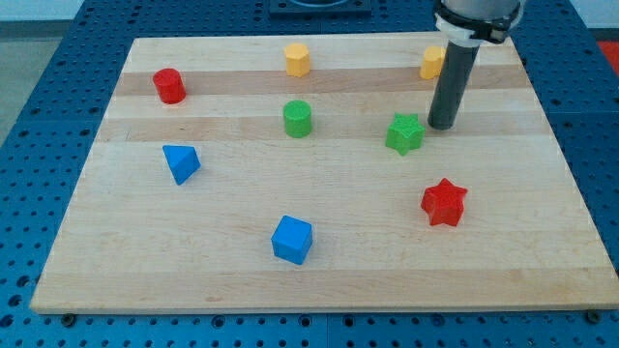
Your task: Move the green star into the red star
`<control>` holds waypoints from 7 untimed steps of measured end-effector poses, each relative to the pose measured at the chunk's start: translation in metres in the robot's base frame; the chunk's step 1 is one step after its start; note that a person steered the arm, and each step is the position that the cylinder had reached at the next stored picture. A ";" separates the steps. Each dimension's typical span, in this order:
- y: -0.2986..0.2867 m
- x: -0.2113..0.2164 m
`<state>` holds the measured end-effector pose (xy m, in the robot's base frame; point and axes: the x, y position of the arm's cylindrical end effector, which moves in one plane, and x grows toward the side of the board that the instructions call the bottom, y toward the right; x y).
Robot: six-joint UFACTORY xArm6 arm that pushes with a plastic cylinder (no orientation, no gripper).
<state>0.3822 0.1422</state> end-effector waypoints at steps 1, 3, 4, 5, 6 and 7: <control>-0.068 -0.003; -0.120 -0.004; -0.130 -0.004; -0.099 -0.004; -0.030 -0.004; -0.028 -0.004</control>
<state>0.3787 0.1144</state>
